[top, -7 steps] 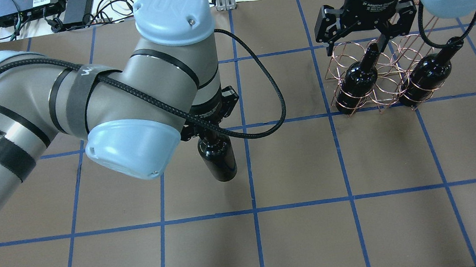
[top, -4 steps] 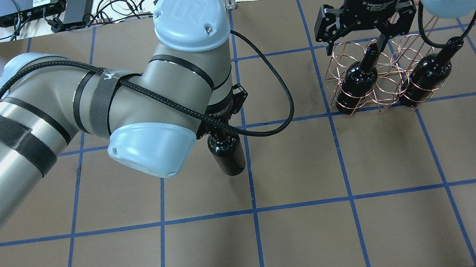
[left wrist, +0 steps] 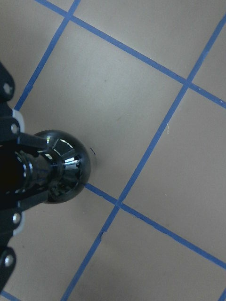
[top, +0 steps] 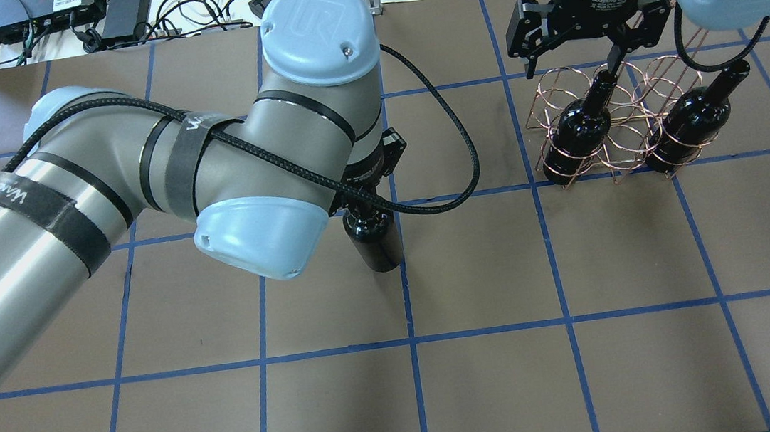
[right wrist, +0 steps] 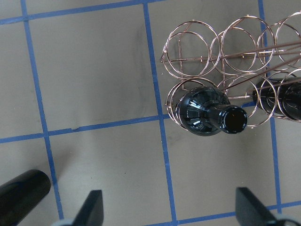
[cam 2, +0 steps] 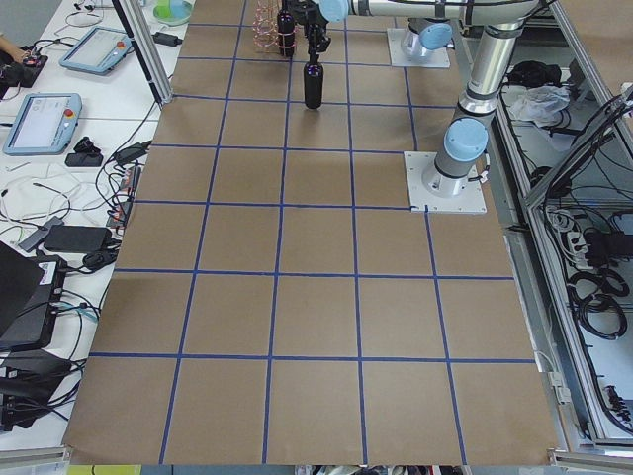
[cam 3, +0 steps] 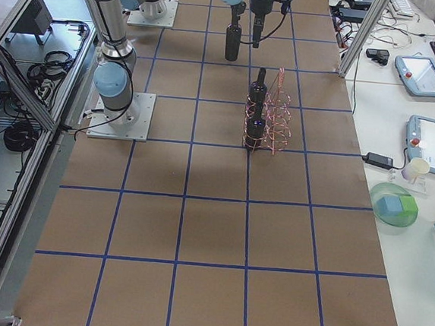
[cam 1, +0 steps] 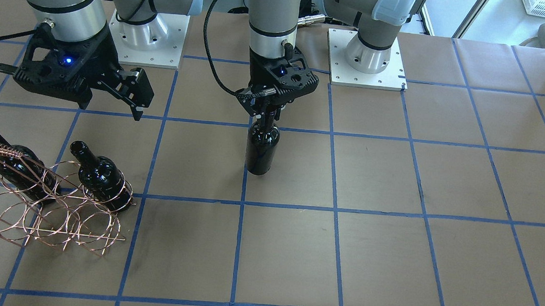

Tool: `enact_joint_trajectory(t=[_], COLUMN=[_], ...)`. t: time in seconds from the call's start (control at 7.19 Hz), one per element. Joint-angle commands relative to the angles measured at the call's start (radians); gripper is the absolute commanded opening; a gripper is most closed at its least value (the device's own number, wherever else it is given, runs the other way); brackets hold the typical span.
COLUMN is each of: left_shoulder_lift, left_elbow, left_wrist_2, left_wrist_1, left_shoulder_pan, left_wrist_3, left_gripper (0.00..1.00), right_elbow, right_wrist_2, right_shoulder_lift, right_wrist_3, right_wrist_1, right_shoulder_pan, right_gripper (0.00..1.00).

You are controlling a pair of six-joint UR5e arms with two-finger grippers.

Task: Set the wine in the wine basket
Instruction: 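Set the bottle upright on the table with the left gripper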

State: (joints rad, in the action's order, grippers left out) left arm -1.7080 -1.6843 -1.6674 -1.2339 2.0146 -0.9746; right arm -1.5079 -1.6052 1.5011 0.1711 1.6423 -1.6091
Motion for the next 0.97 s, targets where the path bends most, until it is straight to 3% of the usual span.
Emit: enact_joint_trajectory(t=[0.0, 0.83], left_shoulder_lift=[-0.009, -0.018], left_elbow=[0.0, 0.0], left_wrist_2=[-0.005, -0.028], left_wrist_1=[0.013, 0.016], left_shoulder_pan=[0.001, 0.001], left_wrist_3=[-0.007, -0.004], left_gripper=[0.23, 0.23], right_elbow=[0.0, 0.0], right_wrist_2=[-0.004, -0.002], right_shoulder_lift=[0.001, -0.001], right_wrist_3=[0.001, -0.001], right_wrist_1=[0.001, 0.001], right_shoulder_pan=[0.0, 0.0], right_gripper=[1.0, 1.0])
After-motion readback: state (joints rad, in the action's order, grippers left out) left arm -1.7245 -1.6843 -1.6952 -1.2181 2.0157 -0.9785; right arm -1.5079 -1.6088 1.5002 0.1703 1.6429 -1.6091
